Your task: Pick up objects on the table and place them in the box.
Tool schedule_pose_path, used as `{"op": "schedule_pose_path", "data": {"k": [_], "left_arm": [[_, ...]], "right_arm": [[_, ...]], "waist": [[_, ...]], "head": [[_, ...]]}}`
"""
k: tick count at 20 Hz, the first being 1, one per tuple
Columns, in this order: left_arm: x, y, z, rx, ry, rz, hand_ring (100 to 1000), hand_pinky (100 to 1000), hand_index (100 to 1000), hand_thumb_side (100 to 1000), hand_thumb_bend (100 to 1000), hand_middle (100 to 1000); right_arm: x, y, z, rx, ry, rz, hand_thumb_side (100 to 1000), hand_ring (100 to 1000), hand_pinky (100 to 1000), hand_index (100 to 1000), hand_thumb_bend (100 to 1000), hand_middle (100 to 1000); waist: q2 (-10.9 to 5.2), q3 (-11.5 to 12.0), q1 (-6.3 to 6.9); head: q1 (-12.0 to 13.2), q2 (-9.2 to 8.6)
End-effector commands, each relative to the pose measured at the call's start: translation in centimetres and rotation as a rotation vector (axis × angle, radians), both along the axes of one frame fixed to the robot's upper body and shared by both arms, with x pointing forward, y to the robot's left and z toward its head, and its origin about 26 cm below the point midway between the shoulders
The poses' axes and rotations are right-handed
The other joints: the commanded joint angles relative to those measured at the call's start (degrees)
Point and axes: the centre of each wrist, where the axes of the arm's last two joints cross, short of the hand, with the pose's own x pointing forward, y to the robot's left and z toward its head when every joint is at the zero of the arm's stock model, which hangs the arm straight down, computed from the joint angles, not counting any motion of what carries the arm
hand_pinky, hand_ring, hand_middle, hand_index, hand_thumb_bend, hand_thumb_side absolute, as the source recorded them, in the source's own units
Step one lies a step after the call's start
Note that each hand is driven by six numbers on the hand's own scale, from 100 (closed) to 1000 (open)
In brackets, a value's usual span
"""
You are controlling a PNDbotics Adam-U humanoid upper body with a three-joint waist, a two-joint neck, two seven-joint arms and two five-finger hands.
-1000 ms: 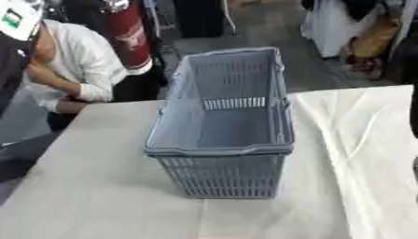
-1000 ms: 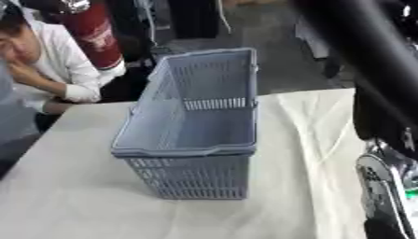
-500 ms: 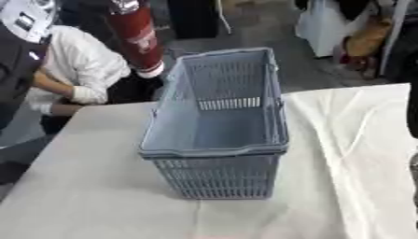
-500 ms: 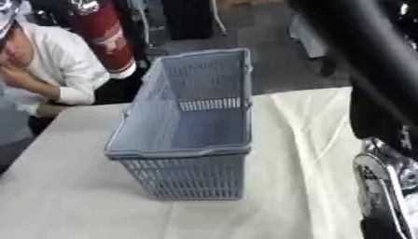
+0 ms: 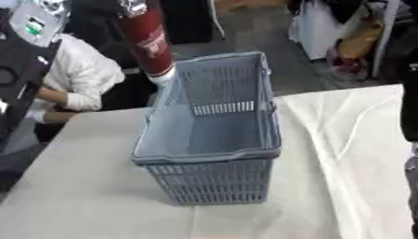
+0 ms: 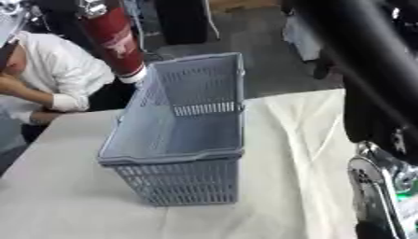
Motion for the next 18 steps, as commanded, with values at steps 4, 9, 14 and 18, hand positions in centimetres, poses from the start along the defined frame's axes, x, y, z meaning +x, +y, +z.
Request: {"op": "schedule_pose_path", "data": {"k": [4, 9, 14, 18], "left_arm": [[-0.4, 0.0, 1.3, -0.028, -0.04, -0.032, 100, 100, 110, 605, 100, 100], [-0.2, -0.5, 0.8, -0.046, -0.043, -0.06, 100, 100, 111, 606, 100, 100], [-0.1, -0.8, 0.5, -0.067, -0.047, -0.079, 100, 100, 119, 606, 100, 100], [-0.1, -0.8, 0.3, -0.076, -0.076, -0.098, 100, 100, 145, 624, 100, 121]], "right_arm": [[-0.2, 0.7, 1.1, 0.016, -0.028, 0.028, 984, 488, 331, 804, 100, 597], [-0.3, 1.0, 1.2, 0.025, -0.028, 0.039, 983, 490, 335, 804, 100, 598], [-0.3, 1.2, 1.3, 0.026, -0.028, 0.047, 982, 490, 336, 804, 100, 598], [-0.3, 1.2, 1.3, 0.028, -0.03, 0.05, 982, 491, 337, 804, 100, 598]], "waist": [[-0.53, -0.87, -0.01], [-0.42, -1.52, 0.24], [-0.33, -1.87, 0.3], [-0.3, -1.95, 0.31]], "head": [[-1.32, -2.45], [-0.86, -2.36], [-0.72, -2.47], [-0.68, -2.46]]}}
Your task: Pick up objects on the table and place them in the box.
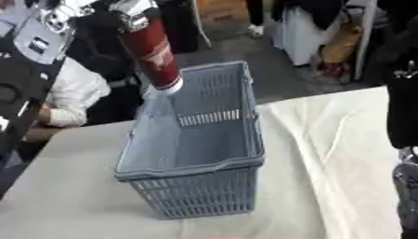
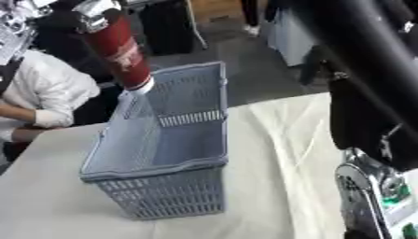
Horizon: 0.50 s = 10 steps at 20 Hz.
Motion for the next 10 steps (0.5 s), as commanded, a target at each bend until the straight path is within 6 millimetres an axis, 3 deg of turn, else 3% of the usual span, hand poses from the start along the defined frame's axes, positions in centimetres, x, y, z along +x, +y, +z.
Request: {"op": "schedule_pose_path", "data": {"k": [1, 2, 3, 4, 5, 6, 7, 8, 9, 10], "left_arm": [[-0.44, 0.26, 1.35, 0.0, -0.061, -0.012, 100, 100, 232, 671, 100, 241], [-0.48, 0.25, 1.44, 0.008, -0.073, -0.015, 107, 100, 327, 707, 100, 323], [-0.5, 0.3, 1.47, 0.019, -0.084, -0.013, 226, 100, 419, 738, 100, 411], [-0.52, 0.34, 1.47, 0.03, -0.092, -0.009, 147, 100, 363, 718, 100, 355], [-0.53, 0.42, 1.46, 0.047, -0.097, -0.001, 440, 341, 567, 804, 176, 573], [-0.52, 0.46, 1.44, 0.066, -0.099, 0.009, 404, 279, 537, 793, 160, 540], [-0.5, 0.52, 1.35, 0.085, -0.097, 0.021, 589, 611, 672, 824, 253, 713], [-0.46, 0.59, 1.23, 0.109, -0.089, 0.036, 605, 641, 683, 822, 275, 728], [-0.41, 0.63, 1.12, 0.131, -0.081, 0.048, 756, 828, 762, 816, 467, 830], [-0.38, 0.65, 1.06, 0.151, -0.075, 0.057, 710, 767, 735, 819, 390, 796]], "right_arm": [[-0.23, 0.46, 0.97, 0.008, -0.032, 0.02, 982, 491, 336, 804, 100, 598], [-0.23, 0.45, 0.97, 0.008, -0.032, 0.02, 982, 490, 336, 804, 100, 598], [-0.22, 0.44, 0.97, 0.007, -0.033, 0.02, 982, 490, 336, 804, 100, 598], [-0.22, 0.44, 0.97, 0.007, -0.033, 0.02, 982, 490, 336, 804, 100, 598], [-0.22, 0.43, 0.97, 0.007, -0.033, 0.02, 982, 490, 336, 804, 100, 598], [-0.22, 0.43, 0.98, 0.007, -0.033, 0.02, 982, 490, 336, 804, 100, 598], [-0.22, 0.42, 0.98, 0.007, -0.033, 0.02, 982, 490, 335, 804, 100, 598], [-0.22, 0.42, 0.98, 0.007, -0.033, 0.02, 982, 490, 335, 804, 100, 598], [-0.22, 0.41, 0.98, 0.007, -0.033, 0.019, 982, 490, 336, 804, 100, 598], [-0.22, 0.4, 0.99, 0.008, -0.033, 0.018, 982, 490, 335, 804, 100, 598]], "waist": [[-0.46, 0.05, -0.29], [-0.46, 0.08, -0.29], [-0.45, 0.11, -0.3], [-0.44, 0.13, -0.31], [-0.42, 0.16, -0.31], [-0.42, 0.17, -0.32], [-0.4, 0.19, -0.33], [-0.39, 0.19, -0.34], [-0.37, 0.18, -0.35], [-0.36, 0.16, -0.36]], "head": [[0.26, -0.85], [0.27, -0.81], [0.26, -0.79], [0.25, -0.77], [0.23, -0.74], [0.23, -0.71], [0.22, -0.68], [0.23, -0.64], [0.21, -0.69], [0.19, -0.72]]}}
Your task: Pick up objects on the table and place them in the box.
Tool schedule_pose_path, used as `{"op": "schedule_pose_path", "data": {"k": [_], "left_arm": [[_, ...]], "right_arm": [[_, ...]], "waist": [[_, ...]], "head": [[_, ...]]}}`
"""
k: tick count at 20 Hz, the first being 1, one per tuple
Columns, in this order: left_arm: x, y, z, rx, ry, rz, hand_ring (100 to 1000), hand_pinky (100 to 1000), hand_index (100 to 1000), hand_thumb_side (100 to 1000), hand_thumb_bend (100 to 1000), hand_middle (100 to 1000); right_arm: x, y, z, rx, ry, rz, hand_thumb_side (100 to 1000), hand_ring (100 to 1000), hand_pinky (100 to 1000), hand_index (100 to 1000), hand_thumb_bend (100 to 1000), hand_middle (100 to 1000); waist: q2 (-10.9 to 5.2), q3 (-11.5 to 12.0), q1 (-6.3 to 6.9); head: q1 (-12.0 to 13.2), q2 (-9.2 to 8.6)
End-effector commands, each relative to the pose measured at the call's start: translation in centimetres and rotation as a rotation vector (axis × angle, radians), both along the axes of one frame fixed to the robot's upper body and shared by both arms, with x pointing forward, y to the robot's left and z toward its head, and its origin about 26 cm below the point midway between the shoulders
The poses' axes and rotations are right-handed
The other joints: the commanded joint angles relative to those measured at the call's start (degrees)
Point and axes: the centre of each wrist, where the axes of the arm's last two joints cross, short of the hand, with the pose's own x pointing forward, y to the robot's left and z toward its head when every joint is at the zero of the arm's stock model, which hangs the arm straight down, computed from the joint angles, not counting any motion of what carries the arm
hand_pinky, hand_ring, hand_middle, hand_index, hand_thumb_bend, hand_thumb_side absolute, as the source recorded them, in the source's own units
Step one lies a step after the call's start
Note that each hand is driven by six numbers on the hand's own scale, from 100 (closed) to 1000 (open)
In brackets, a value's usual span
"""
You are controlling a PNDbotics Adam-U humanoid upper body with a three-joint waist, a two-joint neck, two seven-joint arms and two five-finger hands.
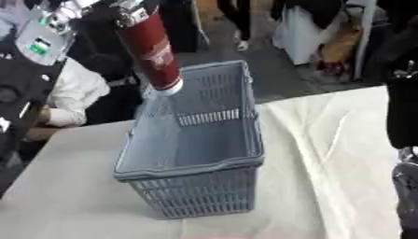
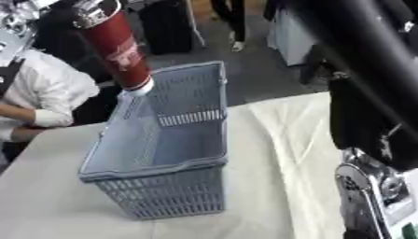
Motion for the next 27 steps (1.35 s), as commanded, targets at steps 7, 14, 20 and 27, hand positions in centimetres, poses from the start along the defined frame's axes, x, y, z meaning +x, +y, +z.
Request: {"op": "schedule_pose_path", "data": {"k": [7, 14, 20, 27], "left_arm": [[-0.3, 1.0, 1.1, 0.121, -0.031, 0.064, 969, 1000, 939, 923, 1000, 1000], [-0.3, 1.4, 0.8, 0.122, -0.047, 0.073, 954, 1000, 929, 922, 1000, 1000], [-1.0, 3.5, 0.1, 0.086, -0.062, 0.092, 892, 1000, 915, 971, 937, 970], [-5.0, 9.1, -3.4, 0.016, -0.036, 0.15, 765, 879, 874, 917, 871, 890]], "right_arm": [[-0.2, 0.4, 1.0, 0.01, -0.033, 0.016, 981, 491, 337, 804, 100, 598], [-0.2, 0.4, 1.0, 0.008, -0.034, 0.015, 981, 490, 335, 804, 100, 598], [-0.2, 0.1, 0.9, 0.0, -0.034, 0.002, 982, 488, 330, 804, 100, 596], [-0.1, -0.8, 0.8, -0.023, -0.047, -0.039, 978, 483, 315, 804, 100, 594]], "waist": [[-0.49, 0.1, -0.35], [-0.45, 0.29, -0.41], [-0.45, 1.15, -0.54], [-0.2, 3.32, -1.14]], "head": [[-0.05, -0.71], [-0.03, -0.56], [-0.4, -5.42], [-1.68, -17.68]]}}
